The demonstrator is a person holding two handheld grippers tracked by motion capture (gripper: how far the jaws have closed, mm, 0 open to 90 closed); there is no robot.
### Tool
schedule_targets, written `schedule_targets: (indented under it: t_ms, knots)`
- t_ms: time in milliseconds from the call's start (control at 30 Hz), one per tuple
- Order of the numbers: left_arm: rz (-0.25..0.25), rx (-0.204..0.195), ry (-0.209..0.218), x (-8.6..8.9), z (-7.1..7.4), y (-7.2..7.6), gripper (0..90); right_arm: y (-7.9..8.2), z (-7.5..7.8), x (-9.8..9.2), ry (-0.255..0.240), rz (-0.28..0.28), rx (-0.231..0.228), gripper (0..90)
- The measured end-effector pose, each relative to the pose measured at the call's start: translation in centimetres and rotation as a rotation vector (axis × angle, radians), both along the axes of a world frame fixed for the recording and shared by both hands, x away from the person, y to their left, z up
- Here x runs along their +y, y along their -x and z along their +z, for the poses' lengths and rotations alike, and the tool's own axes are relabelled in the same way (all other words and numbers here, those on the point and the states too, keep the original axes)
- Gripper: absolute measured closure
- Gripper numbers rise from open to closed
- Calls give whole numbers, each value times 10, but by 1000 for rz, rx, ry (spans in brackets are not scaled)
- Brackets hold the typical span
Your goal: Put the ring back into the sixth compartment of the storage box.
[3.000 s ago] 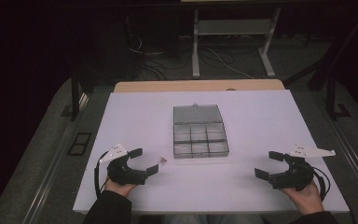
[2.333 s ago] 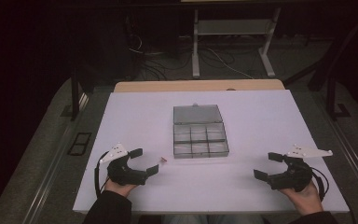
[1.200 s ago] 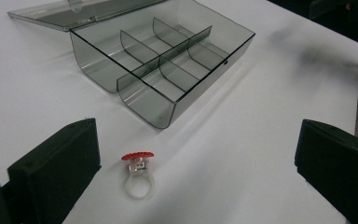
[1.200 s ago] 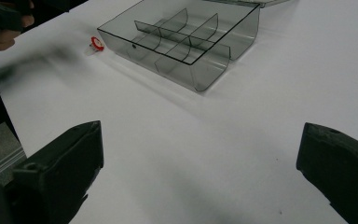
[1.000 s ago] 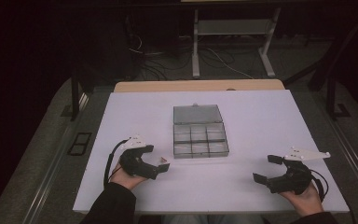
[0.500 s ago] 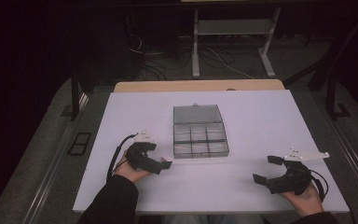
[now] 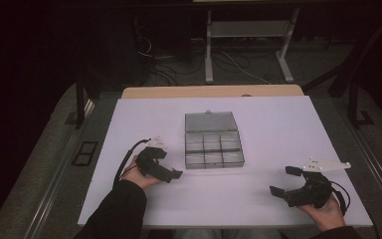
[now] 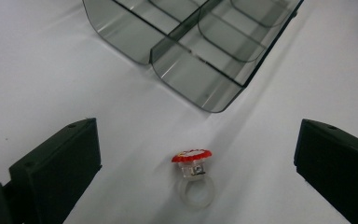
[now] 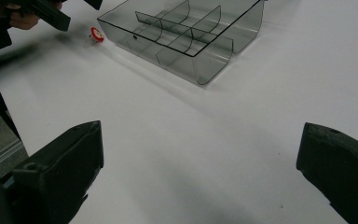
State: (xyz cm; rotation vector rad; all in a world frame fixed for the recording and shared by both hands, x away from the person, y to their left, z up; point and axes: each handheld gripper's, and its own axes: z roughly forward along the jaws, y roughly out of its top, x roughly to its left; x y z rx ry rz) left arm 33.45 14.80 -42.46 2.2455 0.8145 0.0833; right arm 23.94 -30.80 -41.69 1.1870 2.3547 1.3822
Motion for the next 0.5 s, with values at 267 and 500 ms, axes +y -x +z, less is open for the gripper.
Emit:
schedule_targets:
  t_ms: [267,500]
  knots:
    - [-7,29,-18,0,-6,-5,33,0,-1,1,11,6,7,2]
    - [-13,48,-25,0,-9,-5,114,0,-1,1,17,5,7,2]
